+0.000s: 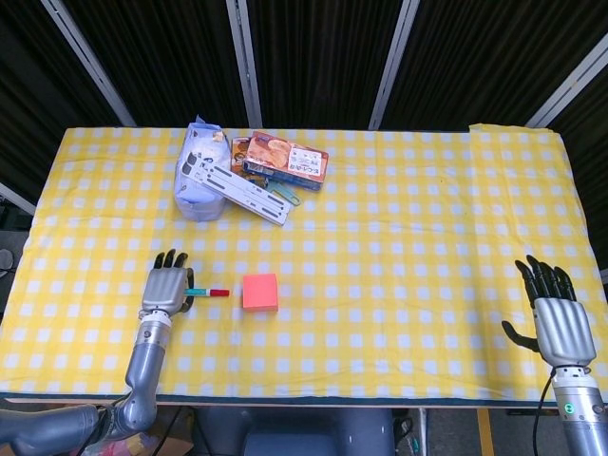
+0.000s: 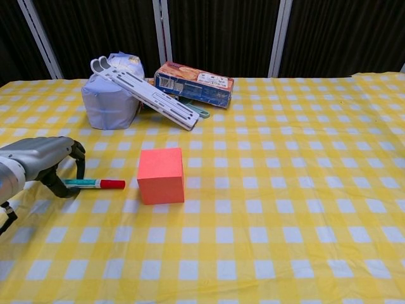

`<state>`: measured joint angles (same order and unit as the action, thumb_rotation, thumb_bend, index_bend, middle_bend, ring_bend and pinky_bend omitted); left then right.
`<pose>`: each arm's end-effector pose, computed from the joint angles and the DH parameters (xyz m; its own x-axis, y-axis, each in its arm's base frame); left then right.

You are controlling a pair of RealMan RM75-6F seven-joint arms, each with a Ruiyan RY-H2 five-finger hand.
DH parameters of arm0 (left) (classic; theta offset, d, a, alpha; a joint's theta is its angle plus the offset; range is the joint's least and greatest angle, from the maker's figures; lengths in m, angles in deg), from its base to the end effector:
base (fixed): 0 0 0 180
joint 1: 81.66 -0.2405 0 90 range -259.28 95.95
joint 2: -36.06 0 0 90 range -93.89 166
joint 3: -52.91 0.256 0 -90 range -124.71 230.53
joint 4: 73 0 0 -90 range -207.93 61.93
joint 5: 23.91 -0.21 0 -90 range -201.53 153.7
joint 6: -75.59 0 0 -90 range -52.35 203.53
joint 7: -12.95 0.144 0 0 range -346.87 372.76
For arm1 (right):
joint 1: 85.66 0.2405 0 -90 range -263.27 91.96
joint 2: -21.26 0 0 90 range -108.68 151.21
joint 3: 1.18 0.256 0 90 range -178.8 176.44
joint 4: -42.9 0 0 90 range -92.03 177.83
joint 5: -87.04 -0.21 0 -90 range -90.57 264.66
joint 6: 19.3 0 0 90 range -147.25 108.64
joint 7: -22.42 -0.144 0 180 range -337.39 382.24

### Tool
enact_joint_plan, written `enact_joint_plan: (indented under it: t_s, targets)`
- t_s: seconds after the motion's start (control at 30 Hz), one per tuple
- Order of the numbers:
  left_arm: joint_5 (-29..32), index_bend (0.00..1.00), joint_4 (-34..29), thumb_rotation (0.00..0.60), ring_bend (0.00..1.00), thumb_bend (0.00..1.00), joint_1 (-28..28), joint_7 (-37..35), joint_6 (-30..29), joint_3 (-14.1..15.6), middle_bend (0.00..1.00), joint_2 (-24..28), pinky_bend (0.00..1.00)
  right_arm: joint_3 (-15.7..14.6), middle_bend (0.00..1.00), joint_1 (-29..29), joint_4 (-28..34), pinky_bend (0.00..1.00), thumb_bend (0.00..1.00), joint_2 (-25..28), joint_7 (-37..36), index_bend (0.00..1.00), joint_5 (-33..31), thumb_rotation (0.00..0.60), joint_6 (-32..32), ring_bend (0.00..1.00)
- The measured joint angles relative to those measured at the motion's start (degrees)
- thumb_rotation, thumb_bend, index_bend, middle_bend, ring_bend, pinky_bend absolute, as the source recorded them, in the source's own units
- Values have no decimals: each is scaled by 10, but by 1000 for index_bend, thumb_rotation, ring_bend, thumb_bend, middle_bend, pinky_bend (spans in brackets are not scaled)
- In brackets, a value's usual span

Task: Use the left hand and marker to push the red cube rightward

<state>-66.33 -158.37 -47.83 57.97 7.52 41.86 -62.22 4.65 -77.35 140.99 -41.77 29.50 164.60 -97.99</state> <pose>-0.2044 0.3023 -0.0441 0.5000 0.3467 0.7936 0.8455 0.0027 -0.5339 -0.3003 -0.2072 0.1546 0.4095 -0.0579 0.9105 -0.9092 0.0566 0.4125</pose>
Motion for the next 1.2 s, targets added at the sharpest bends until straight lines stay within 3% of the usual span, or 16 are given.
enact_joint_plan:
  t_s: [0.43, 1.2]
  targets:
    - [12, 578, -37, 600, 0, 475, 0, -14, -9, -4, 125, 3, 51, 0, 0, 0, 1, 0, 303, 0, 1, 0, -1, 600, 0, 0]
    - [77, 578, 2, 600, 0, 479, 107, 65, -9, -69, 128, -103, 62, 0, 0, -1, 1, 0, 303, 3, -11, 0, -1, 600, 2, 0]
